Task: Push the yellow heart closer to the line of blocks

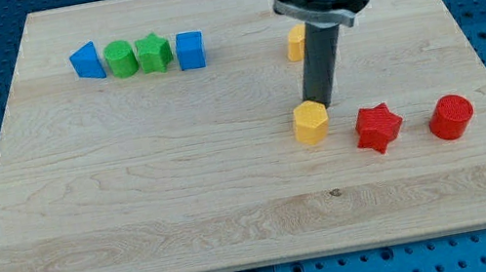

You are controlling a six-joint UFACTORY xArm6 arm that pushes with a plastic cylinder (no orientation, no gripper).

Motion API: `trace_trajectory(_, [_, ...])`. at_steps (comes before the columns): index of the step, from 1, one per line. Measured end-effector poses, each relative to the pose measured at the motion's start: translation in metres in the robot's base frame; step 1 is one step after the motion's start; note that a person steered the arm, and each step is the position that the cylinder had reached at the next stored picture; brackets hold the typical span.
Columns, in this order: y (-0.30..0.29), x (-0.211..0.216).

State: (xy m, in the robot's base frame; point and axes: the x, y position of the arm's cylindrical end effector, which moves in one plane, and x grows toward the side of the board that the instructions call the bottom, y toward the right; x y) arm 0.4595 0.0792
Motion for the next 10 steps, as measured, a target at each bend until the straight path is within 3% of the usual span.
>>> trace_trajectory(3, [-0.004,0.012])
trace_trajectory(4, [0.045,-0.009])
trace_trajectory(5, [0.098,-0.048])
trace_trajectory(6, [0.116,-0.113])
trace_trajectory(7, [0.083,-0.151])
trace_trajectory(8, [0.04,-0.144])
trace_trajectory(10, [0.012,-0.062])
